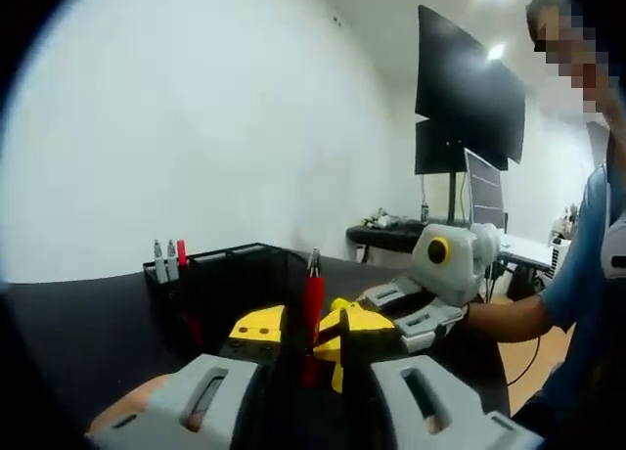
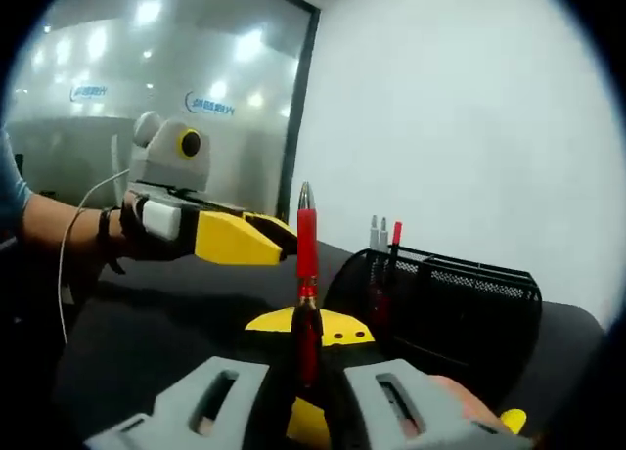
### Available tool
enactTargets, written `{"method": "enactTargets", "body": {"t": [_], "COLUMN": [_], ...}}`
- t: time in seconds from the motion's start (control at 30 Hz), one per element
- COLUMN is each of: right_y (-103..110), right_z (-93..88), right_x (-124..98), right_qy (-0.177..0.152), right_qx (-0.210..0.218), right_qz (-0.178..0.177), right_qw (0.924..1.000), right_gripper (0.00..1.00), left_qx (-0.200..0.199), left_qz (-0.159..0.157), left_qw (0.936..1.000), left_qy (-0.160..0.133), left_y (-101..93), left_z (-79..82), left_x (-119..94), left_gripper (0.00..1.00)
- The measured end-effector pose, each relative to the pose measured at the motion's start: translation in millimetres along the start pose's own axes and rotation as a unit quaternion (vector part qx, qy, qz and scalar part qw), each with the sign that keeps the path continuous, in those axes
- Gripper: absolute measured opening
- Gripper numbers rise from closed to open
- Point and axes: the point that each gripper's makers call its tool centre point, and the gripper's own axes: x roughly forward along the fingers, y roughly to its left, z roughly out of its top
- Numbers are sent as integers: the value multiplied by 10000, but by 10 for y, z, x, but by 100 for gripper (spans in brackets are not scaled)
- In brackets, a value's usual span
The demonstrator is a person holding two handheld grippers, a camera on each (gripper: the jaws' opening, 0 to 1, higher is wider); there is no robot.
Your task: Pick up pens and glue sticks and place them into the holder.
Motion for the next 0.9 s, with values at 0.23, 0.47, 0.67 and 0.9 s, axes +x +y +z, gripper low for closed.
{"method": "enactTargets", "body": {"t": [0.23,0.47,0.67,0.9], "right_y": [126,172,188,180], "right_z": [99,80,92,100], "right_x": [-15,-22,-26,-87], "right_qy": [-241,-208,-254,-284], "right_qx": [204,185,147,200], "right_qz": [308,410,429,537], "right_qw": [9990,9988,9986,9980], "right_gripper": [4,4,5,12], "left_qx": [-4,10,50,99], "left_qz": [-90,-163,-128,4], "left_qw": [10000,9998,9998,9998], "left_qy": [35,80,111,163], "left_y": [-44,-94,-104,-36], "left_z": [-17,-11,-9,-14], "left_x": [19,35,22,-83], "left_gripper": [19,12,11,11]}}
